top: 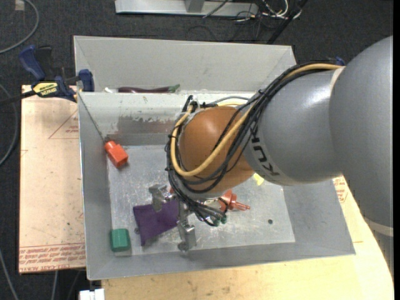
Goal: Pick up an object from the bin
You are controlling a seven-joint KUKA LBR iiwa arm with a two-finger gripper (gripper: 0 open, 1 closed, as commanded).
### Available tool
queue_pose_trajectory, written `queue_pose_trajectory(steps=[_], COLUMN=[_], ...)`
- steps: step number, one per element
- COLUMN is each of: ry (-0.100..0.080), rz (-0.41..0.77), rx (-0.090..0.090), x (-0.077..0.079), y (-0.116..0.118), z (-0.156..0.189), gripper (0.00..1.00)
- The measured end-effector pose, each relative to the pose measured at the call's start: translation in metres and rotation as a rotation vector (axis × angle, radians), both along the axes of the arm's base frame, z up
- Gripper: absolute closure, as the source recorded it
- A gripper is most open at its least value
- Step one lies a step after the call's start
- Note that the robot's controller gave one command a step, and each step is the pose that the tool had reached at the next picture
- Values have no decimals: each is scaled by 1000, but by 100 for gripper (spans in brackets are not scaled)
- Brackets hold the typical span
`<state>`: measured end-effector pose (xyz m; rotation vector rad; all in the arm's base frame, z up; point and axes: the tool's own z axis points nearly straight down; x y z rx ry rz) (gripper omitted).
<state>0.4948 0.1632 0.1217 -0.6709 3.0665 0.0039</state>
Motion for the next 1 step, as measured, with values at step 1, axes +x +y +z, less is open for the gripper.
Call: queue_pose_trajectory(steps=[1], ry=[-1], rz=[-93], rx=[2], x=[6], y=[-11], z=[-49], gripper=[0])
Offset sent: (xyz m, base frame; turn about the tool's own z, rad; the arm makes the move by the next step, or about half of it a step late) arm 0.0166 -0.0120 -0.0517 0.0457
